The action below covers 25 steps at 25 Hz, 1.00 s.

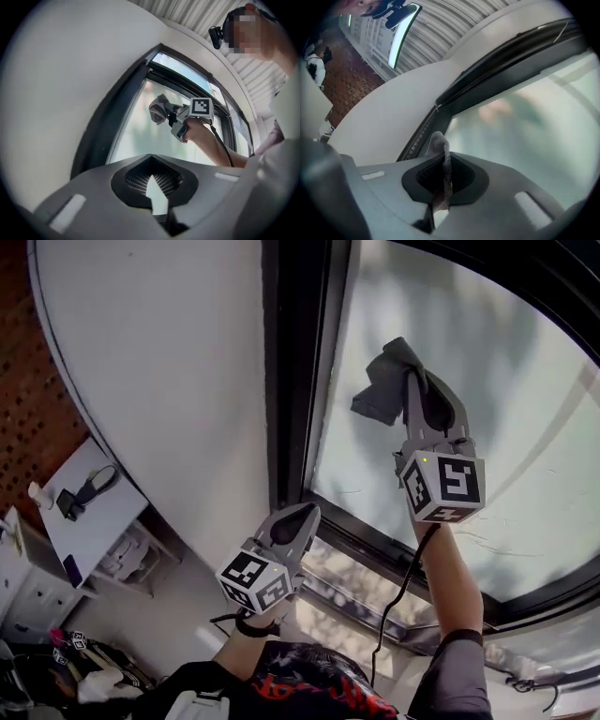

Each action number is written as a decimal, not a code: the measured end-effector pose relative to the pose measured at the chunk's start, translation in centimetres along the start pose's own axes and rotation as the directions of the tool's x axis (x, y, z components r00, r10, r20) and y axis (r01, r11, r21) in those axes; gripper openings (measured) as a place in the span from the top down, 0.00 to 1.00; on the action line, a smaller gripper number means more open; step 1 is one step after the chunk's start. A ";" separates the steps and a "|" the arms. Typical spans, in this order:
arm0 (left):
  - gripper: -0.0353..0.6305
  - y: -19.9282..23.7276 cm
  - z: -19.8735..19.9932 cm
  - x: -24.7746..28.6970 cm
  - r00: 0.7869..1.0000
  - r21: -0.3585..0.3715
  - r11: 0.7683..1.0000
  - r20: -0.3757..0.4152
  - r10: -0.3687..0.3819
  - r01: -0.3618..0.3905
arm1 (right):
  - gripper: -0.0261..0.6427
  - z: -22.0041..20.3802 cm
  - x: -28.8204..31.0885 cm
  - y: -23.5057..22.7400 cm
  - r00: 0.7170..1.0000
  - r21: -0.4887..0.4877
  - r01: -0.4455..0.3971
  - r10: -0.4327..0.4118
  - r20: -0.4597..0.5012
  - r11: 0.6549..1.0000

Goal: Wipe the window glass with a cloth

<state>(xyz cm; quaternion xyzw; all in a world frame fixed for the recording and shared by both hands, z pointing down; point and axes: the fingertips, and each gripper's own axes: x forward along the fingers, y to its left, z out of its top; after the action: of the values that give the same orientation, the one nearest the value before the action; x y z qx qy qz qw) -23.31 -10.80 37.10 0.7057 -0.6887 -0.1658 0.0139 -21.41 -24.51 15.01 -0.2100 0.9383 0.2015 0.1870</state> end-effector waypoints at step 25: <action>0.94 -8.1 -4.9 8.5 0.949 -0.050 0.952 -0.077 -0.307 0.304 | 0.93 0.5 -10.2 -13.9 0.943 -0.197 0.308 -0.326 -0.065 0.931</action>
<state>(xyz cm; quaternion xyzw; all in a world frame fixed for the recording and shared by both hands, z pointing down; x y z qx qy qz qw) -14.31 -19.72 37.88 0.8096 -0.5669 -0.1489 0.0300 -6.16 -32.58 14.84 -0.3846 0.8773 0.2440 0.1515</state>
